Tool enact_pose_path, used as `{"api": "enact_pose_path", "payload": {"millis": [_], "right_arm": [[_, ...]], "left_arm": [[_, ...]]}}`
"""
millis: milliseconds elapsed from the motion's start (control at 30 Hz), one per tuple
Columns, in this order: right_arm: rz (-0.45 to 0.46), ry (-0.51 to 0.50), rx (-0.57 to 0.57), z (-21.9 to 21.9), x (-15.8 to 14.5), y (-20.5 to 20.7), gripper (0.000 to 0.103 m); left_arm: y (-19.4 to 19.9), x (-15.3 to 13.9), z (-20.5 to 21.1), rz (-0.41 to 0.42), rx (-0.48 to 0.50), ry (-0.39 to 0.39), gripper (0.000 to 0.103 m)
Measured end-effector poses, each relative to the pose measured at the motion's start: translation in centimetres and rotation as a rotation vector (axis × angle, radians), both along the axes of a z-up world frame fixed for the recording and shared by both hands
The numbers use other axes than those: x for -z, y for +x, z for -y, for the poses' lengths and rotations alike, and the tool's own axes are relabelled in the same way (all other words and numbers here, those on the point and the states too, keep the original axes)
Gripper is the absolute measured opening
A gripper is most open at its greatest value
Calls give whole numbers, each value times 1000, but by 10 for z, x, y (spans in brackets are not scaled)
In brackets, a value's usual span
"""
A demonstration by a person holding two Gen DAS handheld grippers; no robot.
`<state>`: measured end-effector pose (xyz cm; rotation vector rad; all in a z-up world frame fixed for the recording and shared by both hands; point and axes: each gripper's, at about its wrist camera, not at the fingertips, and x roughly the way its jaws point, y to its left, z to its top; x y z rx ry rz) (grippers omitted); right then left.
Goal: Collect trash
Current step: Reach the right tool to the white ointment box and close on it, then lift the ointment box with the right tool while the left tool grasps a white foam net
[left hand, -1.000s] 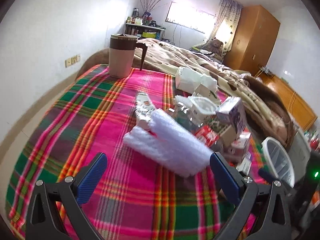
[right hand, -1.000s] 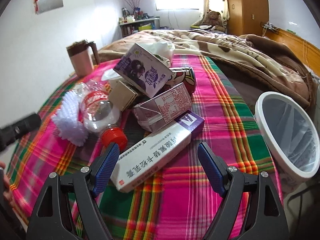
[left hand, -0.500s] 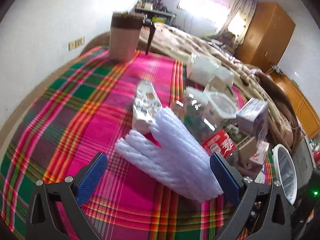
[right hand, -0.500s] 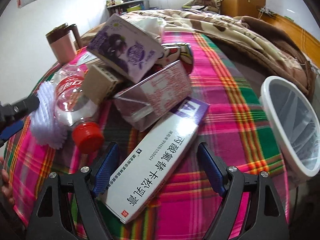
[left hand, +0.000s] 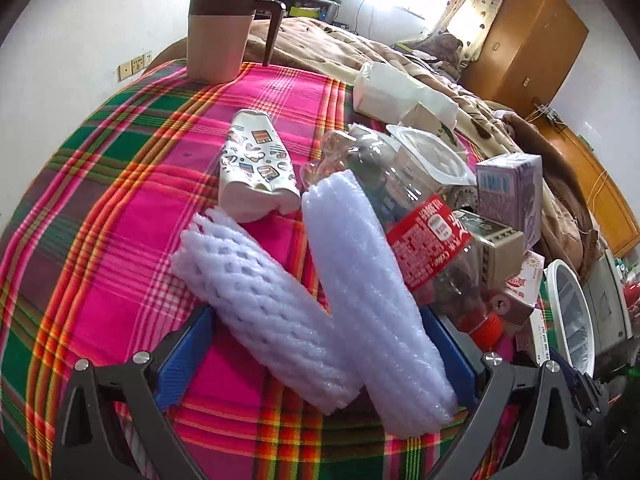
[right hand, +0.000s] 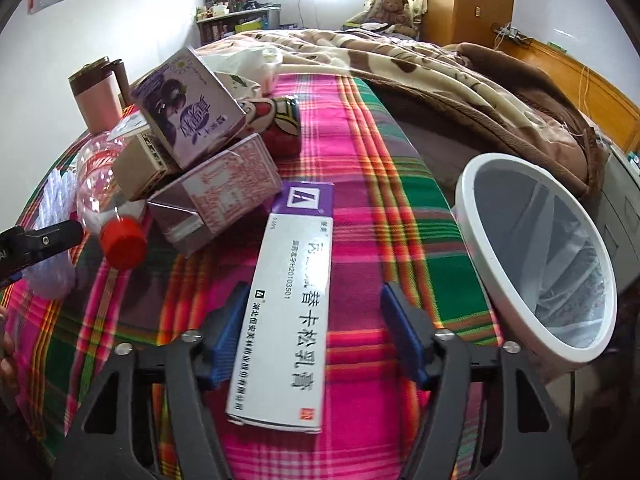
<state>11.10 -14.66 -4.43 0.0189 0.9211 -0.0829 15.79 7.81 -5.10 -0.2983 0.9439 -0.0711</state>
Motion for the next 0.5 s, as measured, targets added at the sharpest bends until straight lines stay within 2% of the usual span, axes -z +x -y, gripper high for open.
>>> {"api": "enact_pose_path", "payload": {"millis": [67, 200, 433, 500], "right_arm": [[9, 11, -11, 3, 0, -1, 57], [24, 31, -32, 5, -1, -4, 40], [30, 78, -92, 10, 0, -5, 38], [30, 98, -108, 10, 0, -7, 38]], "left_arm": [[-4, -1, 1, 10, 16, -1, 97], [-14, 0, -2, 13, 34, 20, 85], [-33, 0, -9, 18, 75, 63, 66], [-41, -1, -12, 16, 76, 81, 66]]}}
